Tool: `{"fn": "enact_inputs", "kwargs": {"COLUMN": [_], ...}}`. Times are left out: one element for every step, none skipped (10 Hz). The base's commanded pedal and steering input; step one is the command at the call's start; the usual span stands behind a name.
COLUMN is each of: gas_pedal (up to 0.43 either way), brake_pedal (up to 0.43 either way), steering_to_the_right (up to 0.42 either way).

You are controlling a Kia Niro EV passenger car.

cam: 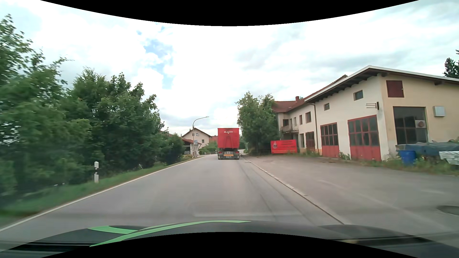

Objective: Follow the waypoints while adhering to traffic rules and regulations

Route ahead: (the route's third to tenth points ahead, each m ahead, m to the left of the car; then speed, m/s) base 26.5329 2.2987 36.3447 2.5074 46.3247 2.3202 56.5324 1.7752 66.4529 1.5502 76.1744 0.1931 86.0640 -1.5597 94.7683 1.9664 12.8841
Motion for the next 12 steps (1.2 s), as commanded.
{"fn": "enact_inputs", "kwargs": {"gas_pedal": [0.000,0.000,0.000,0.000,0.000,0.000,0.000,0.000,0.000,0.000,0.000,0.000], "brake_pedal": [0.000,0.000,0.000,0.000,0.000,0.000,0.000,0.000,0.000,0.000,0.000,0.000], "steering_to_the_right": [-0.001,-0.004,-0.004,-0.004,-0.005,-0.004,-0.004,-0.004,-0.004,-0.002,0.000,0.000]}}
